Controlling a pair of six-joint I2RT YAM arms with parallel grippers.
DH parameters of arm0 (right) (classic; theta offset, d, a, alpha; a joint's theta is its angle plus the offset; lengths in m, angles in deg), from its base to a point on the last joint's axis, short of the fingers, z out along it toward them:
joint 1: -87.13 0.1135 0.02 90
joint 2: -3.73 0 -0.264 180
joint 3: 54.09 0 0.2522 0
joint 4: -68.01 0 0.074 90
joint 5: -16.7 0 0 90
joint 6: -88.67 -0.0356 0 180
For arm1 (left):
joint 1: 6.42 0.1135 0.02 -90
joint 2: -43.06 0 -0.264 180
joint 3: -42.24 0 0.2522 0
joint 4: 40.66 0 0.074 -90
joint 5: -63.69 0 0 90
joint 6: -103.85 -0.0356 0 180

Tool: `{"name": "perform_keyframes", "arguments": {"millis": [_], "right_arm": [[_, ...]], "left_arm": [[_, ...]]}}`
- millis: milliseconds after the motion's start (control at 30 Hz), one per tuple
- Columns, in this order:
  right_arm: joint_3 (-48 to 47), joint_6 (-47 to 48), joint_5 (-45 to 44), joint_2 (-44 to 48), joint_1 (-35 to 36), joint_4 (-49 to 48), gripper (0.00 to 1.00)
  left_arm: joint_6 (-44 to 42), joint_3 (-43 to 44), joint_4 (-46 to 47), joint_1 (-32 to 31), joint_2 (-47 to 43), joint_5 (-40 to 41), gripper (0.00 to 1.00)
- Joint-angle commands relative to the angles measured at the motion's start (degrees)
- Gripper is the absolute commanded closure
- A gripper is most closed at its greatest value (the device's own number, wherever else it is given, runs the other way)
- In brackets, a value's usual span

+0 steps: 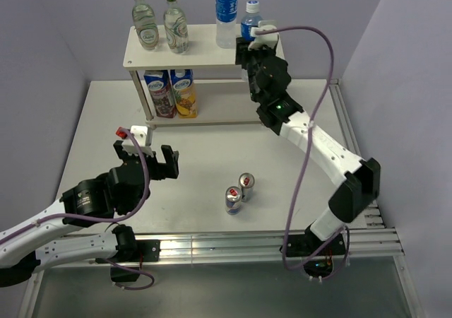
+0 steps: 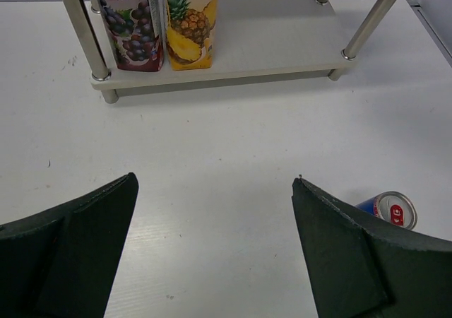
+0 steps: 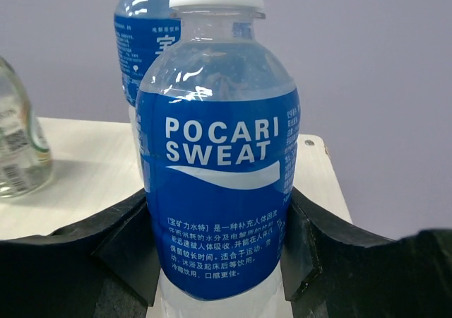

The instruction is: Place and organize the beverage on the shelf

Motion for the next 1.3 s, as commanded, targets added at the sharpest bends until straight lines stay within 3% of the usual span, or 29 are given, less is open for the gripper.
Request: {"name": "perform_keyframes", "arguments": {"millis": [0, 300, 567, 800, 1267], "right_arm": [[-11.2, 7.8, 1.5, -1.8, -1.6, -13.4, 1.00], [-22.7, 9.2, -0.7, -11.3, -3.7, -17.0, 1.00], [-23.1, 6.8, -0.9, -15.0, -5.6, -20.8, 1.00], [-17.4, 0.4, 0.7, -17.5, -9.2, -25.2, 1.00], [-16.9, -1.2, 1.9, -22.4, -10.1, -25.0, 1.00]], "left_arm": [[0.2, -0.3, 0.5, -0.3, 0.5, 1.1, 0.03], [-0.3, -0.1, 0.2, -0.3, 2.8, 1.1, 0.03], [-0.3, -0.4, 0.7, -0.3, 2.3, 1.1, 0.02], [-0.3, -0.6, 0.7, -0.3, 2.7, 1.8, 0.02], [-0.1, -0.6, 0.3, -0.1, 3.2, 2.6, 0.02]]}}
